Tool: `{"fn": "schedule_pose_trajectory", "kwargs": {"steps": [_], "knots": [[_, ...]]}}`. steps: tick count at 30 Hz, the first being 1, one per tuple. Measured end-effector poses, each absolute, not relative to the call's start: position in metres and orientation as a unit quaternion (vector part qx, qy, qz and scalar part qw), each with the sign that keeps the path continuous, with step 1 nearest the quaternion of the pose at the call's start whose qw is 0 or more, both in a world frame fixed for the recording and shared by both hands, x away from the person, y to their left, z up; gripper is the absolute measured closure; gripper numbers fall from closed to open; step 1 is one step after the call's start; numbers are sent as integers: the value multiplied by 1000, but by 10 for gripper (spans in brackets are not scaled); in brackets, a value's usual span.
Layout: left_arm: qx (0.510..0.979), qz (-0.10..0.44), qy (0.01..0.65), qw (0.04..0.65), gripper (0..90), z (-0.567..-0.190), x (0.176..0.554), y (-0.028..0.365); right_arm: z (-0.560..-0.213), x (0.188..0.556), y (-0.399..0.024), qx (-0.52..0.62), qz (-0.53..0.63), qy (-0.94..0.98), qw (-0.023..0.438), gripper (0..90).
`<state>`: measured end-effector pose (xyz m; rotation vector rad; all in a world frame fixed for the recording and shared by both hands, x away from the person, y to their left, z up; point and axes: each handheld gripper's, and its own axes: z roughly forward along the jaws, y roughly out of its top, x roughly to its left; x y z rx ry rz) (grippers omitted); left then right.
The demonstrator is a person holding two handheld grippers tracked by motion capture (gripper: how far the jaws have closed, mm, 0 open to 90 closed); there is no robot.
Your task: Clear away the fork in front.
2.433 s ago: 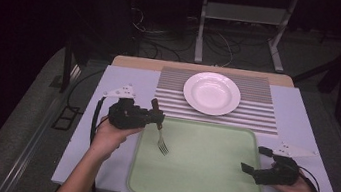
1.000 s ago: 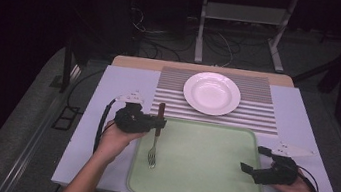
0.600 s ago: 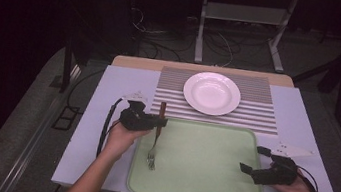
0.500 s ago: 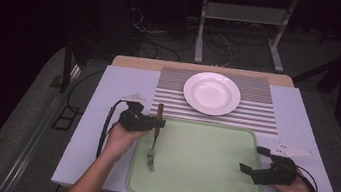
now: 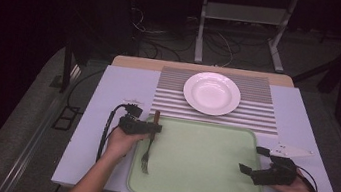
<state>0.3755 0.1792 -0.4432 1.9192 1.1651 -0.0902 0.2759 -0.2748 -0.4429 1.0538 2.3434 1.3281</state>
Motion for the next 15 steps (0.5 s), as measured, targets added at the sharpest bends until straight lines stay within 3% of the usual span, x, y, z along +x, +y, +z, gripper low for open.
{"fn": "schedule_pose_trajectory", "kwargs": {"steps": [14,15], "knots": [[783,5,454,425,635,-439,369,182,-441,279,-273,353,460,805,128,60],[785,6,443,433,733,-436,368,181,-441,279,-273,354,458,805,129,60]]}}
